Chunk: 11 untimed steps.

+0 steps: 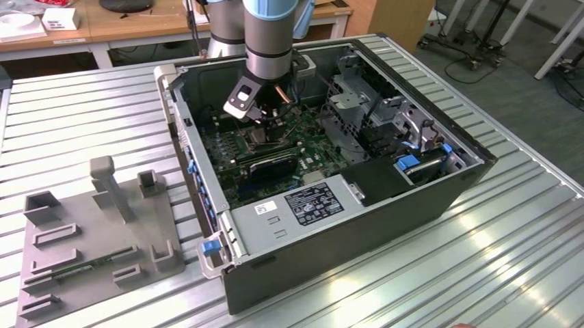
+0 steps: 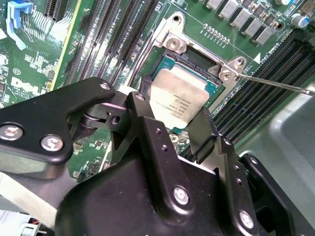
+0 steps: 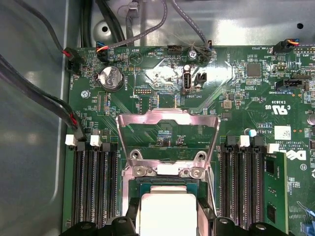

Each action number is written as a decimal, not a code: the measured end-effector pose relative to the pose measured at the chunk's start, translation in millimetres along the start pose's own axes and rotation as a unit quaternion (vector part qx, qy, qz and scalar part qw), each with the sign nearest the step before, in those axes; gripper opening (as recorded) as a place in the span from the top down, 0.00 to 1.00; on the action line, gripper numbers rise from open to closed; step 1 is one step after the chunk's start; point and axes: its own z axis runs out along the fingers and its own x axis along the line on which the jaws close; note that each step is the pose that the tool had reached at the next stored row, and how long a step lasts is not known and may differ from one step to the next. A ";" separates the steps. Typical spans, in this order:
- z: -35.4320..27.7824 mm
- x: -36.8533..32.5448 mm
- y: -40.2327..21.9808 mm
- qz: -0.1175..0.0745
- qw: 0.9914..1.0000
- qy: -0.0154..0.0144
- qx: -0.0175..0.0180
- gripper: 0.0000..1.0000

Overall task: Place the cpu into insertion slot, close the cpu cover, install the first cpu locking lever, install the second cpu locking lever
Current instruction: 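Place the cpu into insertion slot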

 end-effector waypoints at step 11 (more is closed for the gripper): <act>0.7 1.2 -0.3 0.005 1.000 0.000 0.000 0.46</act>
